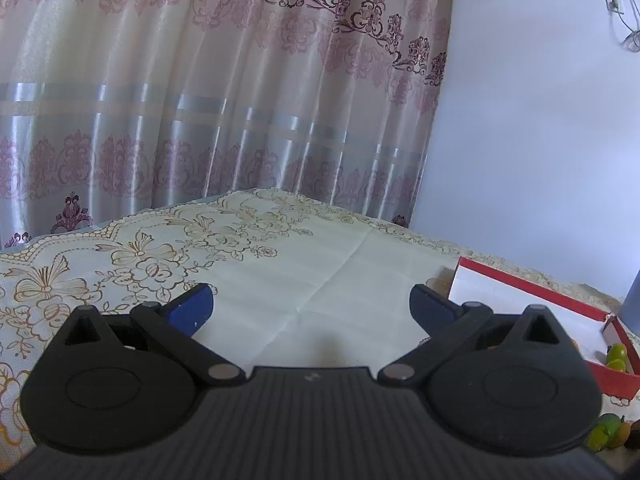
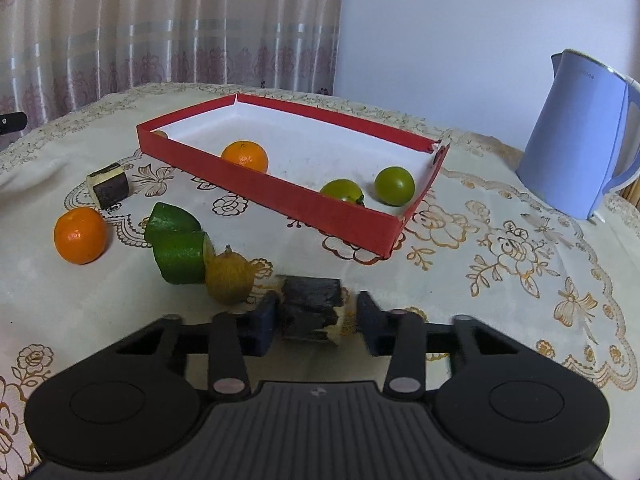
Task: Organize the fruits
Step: 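Grasp the dark gray block with the right gripper, then carry the dark gray block into the red tray and release it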
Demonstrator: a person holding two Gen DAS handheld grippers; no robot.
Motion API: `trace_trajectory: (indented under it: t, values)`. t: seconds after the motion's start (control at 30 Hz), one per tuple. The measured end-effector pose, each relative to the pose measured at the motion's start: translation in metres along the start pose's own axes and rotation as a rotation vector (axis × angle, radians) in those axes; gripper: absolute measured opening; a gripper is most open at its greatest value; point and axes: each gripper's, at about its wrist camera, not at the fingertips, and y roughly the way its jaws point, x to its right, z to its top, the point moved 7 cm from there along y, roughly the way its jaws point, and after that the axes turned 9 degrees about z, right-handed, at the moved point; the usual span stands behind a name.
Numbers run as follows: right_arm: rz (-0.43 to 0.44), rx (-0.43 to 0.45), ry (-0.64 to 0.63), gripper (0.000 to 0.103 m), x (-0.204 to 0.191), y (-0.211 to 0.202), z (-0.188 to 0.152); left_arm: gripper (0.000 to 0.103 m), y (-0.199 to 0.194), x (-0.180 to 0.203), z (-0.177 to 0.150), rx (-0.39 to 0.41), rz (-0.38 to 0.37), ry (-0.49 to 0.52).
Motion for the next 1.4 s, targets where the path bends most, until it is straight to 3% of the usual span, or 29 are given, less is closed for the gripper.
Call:
trace_trajectory:
  t: [0.2, 0.33, 0.57, 0.83, 1.2, 1.27, 1.33, 1.4]
  values:
    - [0.002, 0.011, 0.017, 0.031, 0.002, -0.001, 0.000, 0.103, 0.001, 0.000, 0.000, -0.005, 0.003, 0.001]
    - [0.001, 0.072, 0.051, 0.031, 0.008, -0.016, 0.007, 0.103, 0.001, -0.001, -0.001, -0.006, 0.003, 0.002]
    - [0.005, 0.206, 0.106, 0.031, 0.024, -0.031, 0.061, 0.103, 0.002, -0.001, -0.001, -0.010, 0.006, 0.002]
    - [-0.003, 0.157, 0.120, 0.031, 0.028, 0.034, 0.110, 0.103, 0.004, 0.000, -0.003, -0.025, 0.007, 0.006]
    - [-0.031, 0.114, 0.144, 0.032, 0.030, 0.082, 0.117, 0.103, 0.011, 0.000, -0.006, -0.074, -0.007, 0.005]
    - [-0.051, 0.112, 0.141, 0.037, 0.032, 0.083, 0.116, 0.103, 0.012, -0.001, -0.006, -0.077, -0.007, 0.004]
    - [-0.069, 0.136, 0.146, 0.059, 0.033, 0.078, 0.116, 0.103, 0.012, 0.000, -0.006, -0.077, -0.006, 0.004]
    - [-0.068, 0.165, 0.153, 0.065, 0.034, 0.070, 0.118, 0.103, 0.012, -0.001, -0.006, -0.077, -0.006, 0.003]
